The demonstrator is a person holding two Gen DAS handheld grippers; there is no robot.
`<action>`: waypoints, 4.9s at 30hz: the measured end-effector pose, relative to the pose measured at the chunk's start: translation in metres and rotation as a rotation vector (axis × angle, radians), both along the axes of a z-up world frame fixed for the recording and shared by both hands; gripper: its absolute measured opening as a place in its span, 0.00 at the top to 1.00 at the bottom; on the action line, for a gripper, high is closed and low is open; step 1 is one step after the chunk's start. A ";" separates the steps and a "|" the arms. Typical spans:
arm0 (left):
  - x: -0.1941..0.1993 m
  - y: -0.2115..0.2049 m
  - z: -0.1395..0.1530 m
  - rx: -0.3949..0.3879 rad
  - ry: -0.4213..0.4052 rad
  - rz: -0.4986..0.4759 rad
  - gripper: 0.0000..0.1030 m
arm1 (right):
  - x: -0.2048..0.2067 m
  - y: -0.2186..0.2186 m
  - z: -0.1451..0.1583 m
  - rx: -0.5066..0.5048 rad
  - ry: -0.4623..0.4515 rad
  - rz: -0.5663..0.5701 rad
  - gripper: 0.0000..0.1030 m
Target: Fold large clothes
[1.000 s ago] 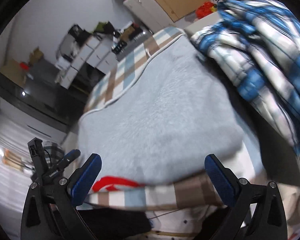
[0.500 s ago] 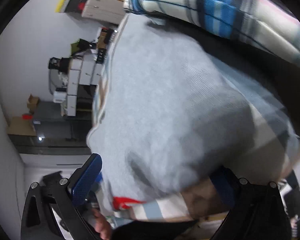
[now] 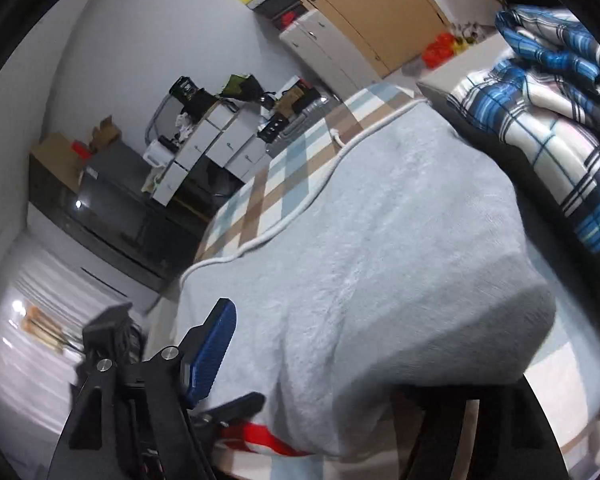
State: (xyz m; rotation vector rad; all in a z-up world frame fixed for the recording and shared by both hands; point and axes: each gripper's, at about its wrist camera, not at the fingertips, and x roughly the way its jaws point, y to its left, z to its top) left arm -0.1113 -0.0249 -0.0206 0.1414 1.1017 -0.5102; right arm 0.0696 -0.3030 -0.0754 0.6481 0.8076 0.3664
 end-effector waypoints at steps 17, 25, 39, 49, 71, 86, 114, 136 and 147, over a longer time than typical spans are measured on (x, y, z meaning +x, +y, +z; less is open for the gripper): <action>0.002 -0.007 -0.004 0.034 -0.006 -0.002 0.01 | 0.010 -0.028 -0.023 0.022 0.112 -0.192 0.84; 0.001 -0.017 -0.005 0.072 -0.024 -0.027 0.01 | -0.034 0.046 0.042 -0.330 -0.266 0.020 0.88; 0.011 0.017 0.008 -0.097 0.087 -0.047 0.01 | 0.023 -0.048 -0.056 0.172 0.254 -0.212 0.30; 0.008 0.017 0.012 0.060 -0.079 0.000 0.01 | 0.020 -0.043 -0.031 0.026 0.082 -0.228 0.78; 0.024 0.003 0.008 -0.083 0.054 -0.065 0.01 | -0.002 0.018 0.017 -0.367 -0.112 -0.103 0.80; 0.023 -0.001 -0.001 0.003 0.028 -0.044 0.01 | 0.033 -0.055 -0.023 -0.012 0.161 -0.256 0.78; 0.027 0.045 0.040 -0.188 0.060 -0.138 0.11 | 0.002 0.057 0.122 -0.667 -0.314 -0.010 0.81; 0.043 0.230 0.027 -0.712 0.414 0.034 0.11 | -0.076 0.262 0.044 -0.856 -0.458 0.385 0.80; 0.048 0.238 0.028 -0.824 0.460 0.059 0.11 | -0.062 0.267 0.035 -0.643 -0.366 0.412 0.79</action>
